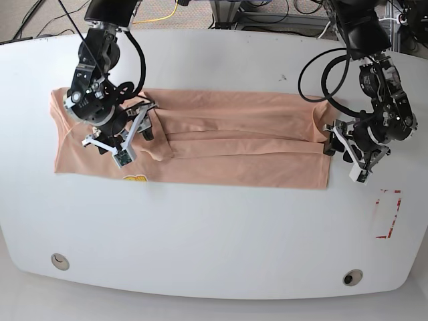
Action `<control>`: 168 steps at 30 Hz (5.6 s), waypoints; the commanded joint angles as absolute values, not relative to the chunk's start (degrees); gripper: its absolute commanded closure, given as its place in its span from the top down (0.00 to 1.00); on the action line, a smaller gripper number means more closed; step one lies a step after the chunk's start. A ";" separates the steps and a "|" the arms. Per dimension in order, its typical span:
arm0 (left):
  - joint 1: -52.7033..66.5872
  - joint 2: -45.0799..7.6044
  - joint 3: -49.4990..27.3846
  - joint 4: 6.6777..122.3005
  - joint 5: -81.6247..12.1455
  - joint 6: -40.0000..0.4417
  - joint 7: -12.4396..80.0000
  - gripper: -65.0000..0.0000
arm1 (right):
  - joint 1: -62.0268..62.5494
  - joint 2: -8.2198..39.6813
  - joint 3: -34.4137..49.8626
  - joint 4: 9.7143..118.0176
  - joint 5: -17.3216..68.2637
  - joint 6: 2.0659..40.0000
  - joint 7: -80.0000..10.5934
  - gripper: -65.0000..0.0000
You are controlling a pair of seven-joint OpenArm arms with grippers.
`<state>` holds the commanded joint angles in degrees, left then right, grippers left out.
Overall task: Layout the t-shirt on the table in an organized manner, then fold the t-shirt properly
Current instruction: 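Move the left gripper inward and grasp the folded edge, then lift the shirt end with the left gripper and fold it toward the right gripper, then lower the folded end onto the shirt and release the left gripper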
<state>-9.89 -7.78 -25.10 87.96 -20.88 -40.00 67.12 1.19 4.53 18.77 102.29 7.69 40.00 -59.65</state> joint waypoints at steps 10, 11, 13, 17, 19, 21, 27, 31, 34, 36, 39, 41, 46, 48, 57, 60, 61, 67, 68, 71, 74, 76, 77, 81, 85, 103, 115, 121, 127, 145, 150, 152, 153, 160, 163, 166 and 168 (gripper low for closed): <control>-11.03 -7.16 -27.56 82.51 -24.40 -40.00 67.91 0.60 | 3.12 6.64 18.77 92.44 7.60 40.00 -52.53 0.52; -10.95 -7.25 -27.56 81.71 -26.24 -40.00 68.18 0.60 | 3.30 7.16 18.77 90.77 7.60 40.00 -51.65 0.52; -10.77 -7.96 -27.56 80.13 -28.97 -40.00 68.26 0.60 | 3.47 8.48 18.77 88.04 7.96 40.00 -50.95 0.52; -10.68 -10.95 -27.65 75.56 -34.77 -40.00 68.18 0.60 | 4.18 9.10 18.77 84.35 7.96 40.00 -48.48 0.52; -10.68 -11.65 -27.65 73.45 -36.70 -40.00 68.18 0.60 | 4.18 9.27 18.77 83.12 7.96 40.00 -47.78 0.51; -10.77 -12.97 -27.65 70.02 -39.78 -40.00 68.00 0.60 | 4.18 9.27 18.77 82.07 7.96 40.00 -47.16 0.51; -10.95 -14.20 -27.56 64.48 -43.82 -40.00 67.21 0.60 | 4.18 9.19 18.77 81.80 7.96 40.00 -47.08 0.36; -10.95 -14.11 -27.30 63.08 -43.74 -40.00 65.63 0.60 | 4.09 9.01 18.77 81.89 7.96 40.00 -47.08 0.36; -11.03 -13.93 -27.21 60.88 -43.74 -40.00 65.27 0.60 | 4.09 9.01 18.68 81.89 7.96 40.00 -47.08 0.35; -11.56 -13.76 -26.86 60.18 -43.74 -40.00 65.19 0.60 | 4.09 9.01 18.68 81.98 7.96 40.00 -47.16 0.35; -12.00 -12.88 -25.98 60.18 -44.00 -40.00 65.36 0.60 | 4.09 9.01 18.68 81.98 7.96 40.00 -47.16 0.35; -12.00 -12.70 -25.71 60.44 -44.09 -40.00 65.45 0.60 | 4.09 9.01 18.68 81.98 7.96 40.00 -47.16 0.35; -12.09 -12.70 -23.52 60.44 -44.09 -40.00 65.45 0.60 | 4.09 9.01 18.68 82.07 7.96 40.00 -47.16 0.35; -12.18 -12.70 -21.85 60.44 -44.09 -40.00 65.45 0.59 | 4.09 9.01 18.68 82.07 7.96 40.00 -47.16 0.35; -12.35 -12.70 -20.00 60.44 -43.74 -40.00 65.01 0.01 | 4.00 9.01 18.77 81.98 7.96 40.00 -47.16 0.35; -12.26 -12.70 -19.91 60.79 -43.74 -40.00 65.01 0.03 | 4.00 9.01 18.77 81.98 7.96 40.00 -47.16 0.35; -12.18 -12.70 -19.91 61.85 -43.74 -40.00 65.01 0.03 | 4.00 9.01 18.77 81.98 7.96 40.00 -47.16 0.35; -11.21 -12.88 -19.30 72.92 -43.65 -40.00 66.42 0.03 | 4.00 8.92 18.77 81.89 7.96 40.00 -47.16 0.35; -10.86 -12.88 -18.59 74.95 -43.74 -40.00 67.12 0.03 | 4.00 8.92 18.77 81.89 7.96 40.00 -47.16 0.35; -10.59 -12.79 -16.40 80.92 -44.00 -40.00 68.88 0.03 | 4.00 8.92 18.77 81.89 7.96 40.00 -47.16 0.35; -10.51 -12.79 -13.05 85.58 -44.00 -40.00 70.02 0.03 | 4.00 8.92 18.77 81.89 7.96 40.00 -47.16 0.35; -10.51 -12.70 -9.98 88.40 -44.00 -40.00 70.90 0.03 | 4.00 8.92 18.77 81.89 7.96 40.00 -47.16 0.35; -10.51 -12.62 -8.57 89.36 -43.91 -40.00 71.08 0.03 | 4.00 8.92 18.77 81.89 7.96 40.00 -47.16 0.35; -10.59 -9.54 -3.38 91.47 -43.65 -40.00 70.99 0.03 | 4.00 8.92 18.68 81.89 7.96 40.00 -47.16 0.35; -10.95 -6.02 -1.71 91.30 -43.65 -40.00 70.90 0.03 | 4.00 8.92 18.68 81.89 7.96 40.00 -47.16 0.35; -14.99 9.00 6.64 91.12 -29.32 -40.00 69.85 0.04 | 4.09 8.84 18.59 81.89 8.04 40.00 -47.16 0.35; -17.45 9.00 8.31 83.30 -29.23 -40.00 66.24 0.50 | 4.09 7.78 18.51 82.15 8.04 40.00 -47.16 0.35; -19.82 9.00 15.96 83.21 -40.75 -40.00 66.42 0.57 | 4.09 7.69 18.51 82.15 8.04 40.00 -47.25 0.35; -21.67 9.00 17.54 83.91 -45.85 -40.00 69.67 0.57 | 4.26 7.69 18.51 82.15 8.04 40.00 -47.34 0.35; -16.22 -4.18 8.40 87.69 -32.92 -40.00 68.53 0.38 | 4.18 7.69 18.51 82.15 8.04 40.00 -47.34 0.35; -13.05 -3.91 8.75 87.69 -27.21 -40.00 65.80 0.37 | 4.18 7.69 18.51 82.15 8.04 40.00 -47.34 0.35; -12.70 -3.74 9.36 87.69 -26.86 -40.00 65.80 0.37 | 4.18 7.69 18.51 82.15 8.04 40.00 -47.34 0.35; -12.70 -3.65 10.68 87.69 -26.95 -40.00 65.80 0.36 | 4.18 7.69 18.51 82.15 8.04 40.00 -47.34 0.35; -12.97 -1.36 19.21 87.52 -26.95 -40.00 65.80 0.21 | 4.09 7.69 18.51 82.15 8.04 40.00 -47.43 0.35; -13.76 -0.04 22.73 88.22 -26.95 -40.00 65.89 0.21 | 4.09 7.69 18.51 82.15 8.04 40.00 -47.43 0.35; -14.73 1.27 25.45 89.80 -27.03 -40.00 65.89 0.21 | 4.09 7.69 18.51 82.15 8.04 40.00 -47.43 0.35; -14.90 2.07 27.21 90.51 -27.03 -40.00 65.89 0.21 | 4.09 7.69 18.51 82.15 8.04 40.00 -47.43 0.35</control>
